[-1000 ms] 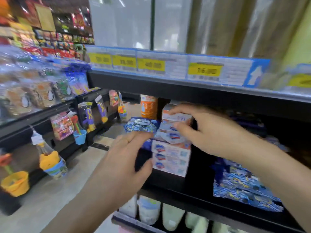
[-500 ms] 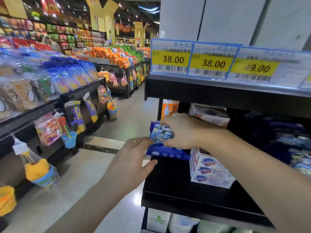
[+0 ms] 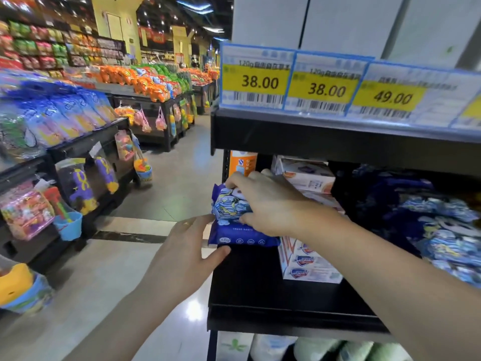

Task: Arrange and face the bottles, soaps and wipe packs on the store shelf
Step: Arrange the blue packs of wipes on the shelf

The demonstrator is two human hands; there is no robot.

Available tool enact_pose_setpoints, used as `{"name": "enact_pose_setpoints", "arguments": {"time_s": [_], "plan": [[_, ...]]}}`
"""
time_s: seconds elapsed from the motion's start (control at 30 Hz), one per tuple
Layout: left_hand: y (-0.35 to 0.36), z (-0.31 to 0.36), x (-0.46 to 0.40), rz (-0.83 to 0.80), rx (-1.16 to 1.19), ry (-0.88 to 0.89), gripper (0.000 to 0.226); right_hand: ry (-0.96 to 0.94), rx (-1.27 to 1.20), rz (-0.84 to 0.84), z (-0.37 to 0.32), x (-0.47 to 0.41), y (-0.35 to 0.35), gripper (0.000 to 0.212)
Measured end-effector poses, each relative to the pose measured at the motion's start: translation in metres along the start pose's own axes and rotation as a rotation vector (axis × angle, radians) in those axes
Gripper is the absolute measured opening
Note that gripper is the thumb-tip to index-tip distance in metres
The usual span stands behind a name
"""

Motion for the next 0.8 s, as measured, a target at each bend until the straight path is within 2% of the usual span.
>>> {"name": "enact_pose_setpoints", "arguments": {"time_s": [0.1, 0.2, 0.37, 0.43, 0.5, 0.57, 0.63, 0.7, 0.8], "plan": [[0.0, 0.004, -0.006, -0.012, 0.006, 0.023, 0.075, -0.031, -0.134, 0.053, -0.004, 0.019, -0.024, 0.063], [0.002, 0.015, -0.017, -0.064, -0.042, 0.134, 0.07, -0.073, -0.271, 0.081, -0.008, 0.039, -0.04, 0.062], [0.013, 0.037, -0.036, -0.12, -0.187, 0.246, 0.062, -0.103, -0.252, 0.076, -0.012, 0.066, -0.045, 0.062], [0.018, 0.039, -0.041, -0.146, -0.109, 0.263, 0.059, -0.106, -0.243, 0.094, -0.011, 0.078, -0.046, 0.063], [0.017, 0.037, -0.042, -0.193, 0.115, 0.195, 0.057, -0.117, -0.233, 0.135, -0.008, 0.089, -0.047, 0.065], [0.015, 0.033, -0.04, -0.221, 0.235, 0.124, 0.057, -0.123, -0.221, 0.174, -0.004, 0.099, -0.048, 0.067], [0.009, 0.026, -0.033, -0.189, 0.106, 0.103, 0.065, -0.136, -0.228, 0.196, 0.004, 0.111, -0.049, 0.069], [0.001, 0.015, -0.022, -0.175, -0.095, 0.069, 0.084, -0.152, -0.243, 0.224, 0.014, 0.124, -0.052, 0.069], [-0.024, 0.009, 0.009, -0.057, -0.208, 0.024, 0.095, -0.193, -0.25, 0.314, 0.03, 0.147, -0.058, 0.066]]}}
Point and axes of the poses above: each hand's wrist, its own x-axis away from the middle knuckle, its own y-axis out of the palm, z = x × y, the point moved 7 cm from there along -x, towards the middle knuckle, and after that the axes turned 5 degrees about y, right-handed, at the moved point
